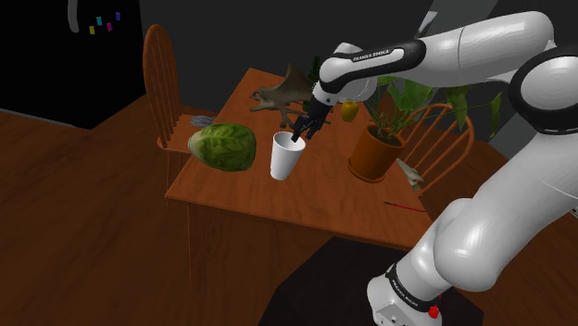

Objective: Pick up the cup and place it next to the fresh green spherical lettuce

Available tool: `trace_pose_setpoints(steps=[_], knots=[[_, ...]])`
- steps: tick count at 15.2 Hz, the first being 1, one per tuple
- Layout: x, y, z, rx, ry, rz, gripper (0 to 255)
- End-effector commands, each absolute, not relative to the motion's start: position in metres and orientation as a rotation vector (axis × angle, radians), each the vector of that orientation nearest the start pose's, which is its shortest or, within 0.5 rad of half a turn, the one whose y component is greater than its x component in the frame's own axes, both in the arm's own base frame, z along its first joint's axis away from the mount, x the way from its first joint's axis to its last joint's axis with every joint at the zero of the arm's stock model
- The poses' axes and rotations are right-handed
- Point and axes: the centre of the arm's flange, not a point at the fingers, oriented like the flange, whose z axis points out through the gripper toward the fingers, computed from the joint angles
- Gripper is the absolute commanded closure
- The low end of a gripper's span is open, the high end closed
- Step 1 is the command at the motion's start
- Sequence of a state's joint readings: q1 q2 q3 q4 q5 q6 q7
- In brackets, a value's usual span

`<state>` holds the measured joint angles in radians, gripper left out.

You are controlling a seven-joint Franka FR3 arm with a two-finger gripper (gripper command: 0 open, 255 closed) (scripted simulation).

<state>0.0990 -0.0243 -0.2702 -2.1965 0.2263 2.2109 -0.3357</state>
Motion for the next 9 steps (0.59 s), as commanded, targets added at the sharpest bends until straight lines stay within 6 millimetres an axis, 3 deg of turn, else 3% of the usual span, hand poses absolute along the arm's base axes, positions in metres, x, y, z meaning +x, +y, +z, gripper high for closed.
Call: trace_pose_setpoints(steps=[1,2,9], knots=[[0.521,-0.087,0.422,-2.963,-0.048,-0.123,0],[0.521,-0.088,0.432,-2.963,-0.048,-0.123,0],[0.521,-0.088,0.432,-2.963,-0.048,-0.123,0]])
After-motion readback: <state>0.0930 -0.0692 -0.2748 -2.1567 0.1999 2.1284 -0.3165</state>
